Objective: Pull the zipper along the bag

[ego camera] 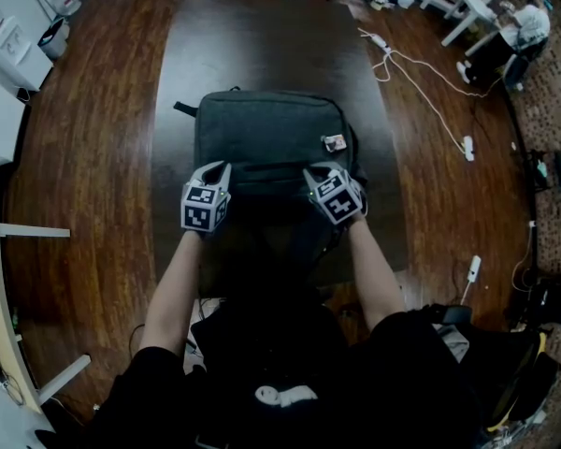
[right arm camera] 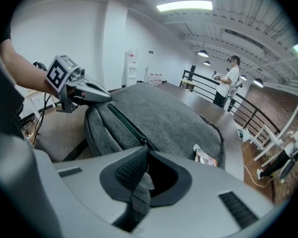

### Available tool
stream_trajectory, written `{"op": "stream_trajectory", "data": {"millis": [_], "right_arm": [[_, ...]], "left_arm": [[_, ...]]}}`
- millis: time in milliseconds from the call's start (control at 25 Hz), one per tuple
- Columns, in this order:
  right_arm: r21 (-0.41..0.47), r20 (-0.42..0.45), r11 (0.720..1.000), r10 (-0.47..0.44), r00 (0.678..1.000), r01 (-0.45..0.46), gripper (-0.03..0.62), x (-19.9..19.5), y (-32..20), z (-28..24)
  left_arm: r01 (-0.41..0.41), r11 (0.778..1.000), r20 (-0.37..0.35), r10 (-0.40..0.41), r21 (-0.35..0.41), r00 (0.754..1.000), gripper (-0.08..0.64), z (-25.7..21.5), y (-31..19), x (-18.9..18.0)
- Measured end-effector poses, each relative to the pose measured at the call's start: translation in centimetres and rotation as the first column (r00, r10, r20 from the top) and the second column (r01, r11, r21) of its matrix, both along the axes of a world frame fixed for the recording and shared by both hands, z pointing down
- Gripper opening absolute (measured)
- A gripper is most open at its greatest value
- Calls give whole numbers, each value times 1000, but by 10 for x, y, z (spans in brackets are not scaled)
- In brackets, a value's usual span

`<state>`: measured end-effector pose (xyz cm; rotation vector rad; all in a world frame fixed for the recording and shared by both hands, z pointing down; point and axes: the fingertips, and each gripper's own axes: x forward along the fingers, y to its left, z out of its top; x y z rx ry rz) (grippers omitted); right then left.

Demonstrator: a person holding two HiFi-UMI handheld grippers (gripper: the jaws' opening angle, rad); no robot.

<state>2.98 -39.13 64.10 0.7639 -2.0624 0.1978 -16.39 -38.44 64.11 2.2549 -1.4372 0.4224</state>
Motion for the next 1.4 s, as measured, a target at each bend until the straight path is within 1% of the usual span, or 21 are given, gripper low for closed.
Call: {"op": "stream_trajectory", "data": {"millis": [200,360,560,840,1000,1240,1400], "right_arm": [[-5,-2,1000,2,1000,-2,23,5,0,2],[12,-7,1000,0,1000,0,23,7,-4,-3],[-8,-11,1000,18,1000,-18,23,14,-4,4],[-15,-13,1000,22,1000,-23,23,16,-5,7],[-24,0,999,32,999,-32,23,21,-4,9],[-15,6,1000,19,1000,-19,23,20,-5,6],[-26,6,1000,15,1000,-15,23,23,-6,8]], "left_arm": [[-1,1000,-2,1,-8,1000,0,0,1,1],[-3,1000,0,3,-1,1000,0,0,-1,1],[-4,1000,1,4,-3,1000,0,0,0,1],[-2,1000,2,2,-7,1000,0,1,0,-1],[-3,1000,3,3,-5,1000,0,1,1,0],[-3,1000,-4,3,-7,1000,0,1,2,0],[-6,1000,-4,6,-7,1000,0,0,1,1]]}}
